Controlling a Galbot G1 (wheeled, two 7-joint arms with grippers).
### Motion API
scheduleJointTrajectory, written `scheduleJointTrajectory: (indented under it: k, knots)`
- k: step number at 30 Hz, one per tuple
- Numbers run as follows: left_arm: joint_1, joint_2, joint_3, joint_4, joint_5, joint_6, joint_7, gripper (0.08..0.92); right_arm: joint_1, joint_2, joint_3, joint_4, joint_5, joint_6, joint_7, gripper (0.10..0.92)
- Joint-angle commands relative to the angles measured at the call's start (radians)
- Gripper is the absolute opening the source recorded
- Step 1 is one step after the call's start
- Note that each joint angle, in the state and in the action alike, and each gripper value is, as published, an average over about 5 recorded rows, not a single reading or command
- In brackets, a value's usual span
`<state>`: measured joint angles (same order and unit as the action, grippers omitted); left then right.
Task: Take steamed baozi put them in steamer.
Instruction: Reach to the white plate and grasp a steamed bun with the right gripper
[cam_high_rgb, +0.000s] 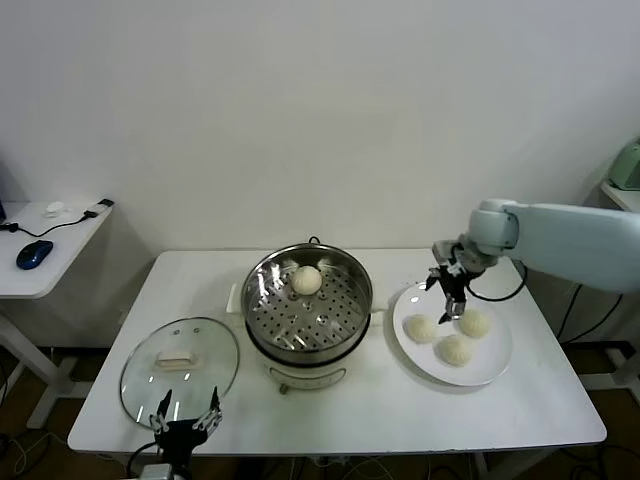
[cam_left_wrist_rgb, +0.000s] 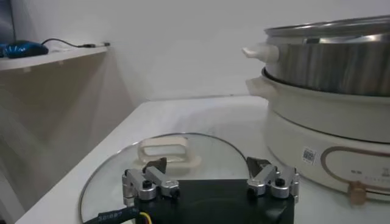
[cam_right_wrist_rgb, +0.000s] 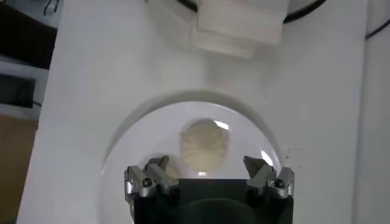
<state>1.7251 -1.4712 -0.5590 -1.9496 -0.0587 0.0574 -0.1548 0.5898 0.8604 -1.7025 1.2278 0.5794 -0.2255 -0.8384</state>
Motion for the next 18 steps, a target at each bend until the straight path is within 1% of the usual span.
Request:
scheduleJointTrajectory:
  k: [1, 6, 16, 18]
  knots:
    - [0.002, -0.002, 0.000, 0.001, 0.001, -0.002, 0.000, 0.823, -0.197, -0.002, 0.114, -0.086, -0.010, -0.103, 0.060, 0.823]
    - [0.004, -0.005, -0.002, 0.007, 0.003, -0.004, -0.003, 0.823, -0.254, 0.044, 0.175, -0.162, -0.012, -0.102, 0.072, 0.823]
    - [0.010, -0.004, 0.004, 0.006, 0.006, -0.007, -0.003, 0.823, -0.291, 0.080, 0.204, -0.194, -0.038, -0.100, 0.075, 0.822]
    - [0.011, -0.003, 0.005, 0.005, 0.006, -0.008, -0.003, 0.823, -0.292, 0.083, 0.205, -0.197, -0.045, -0.100, 0.077, 0.812]
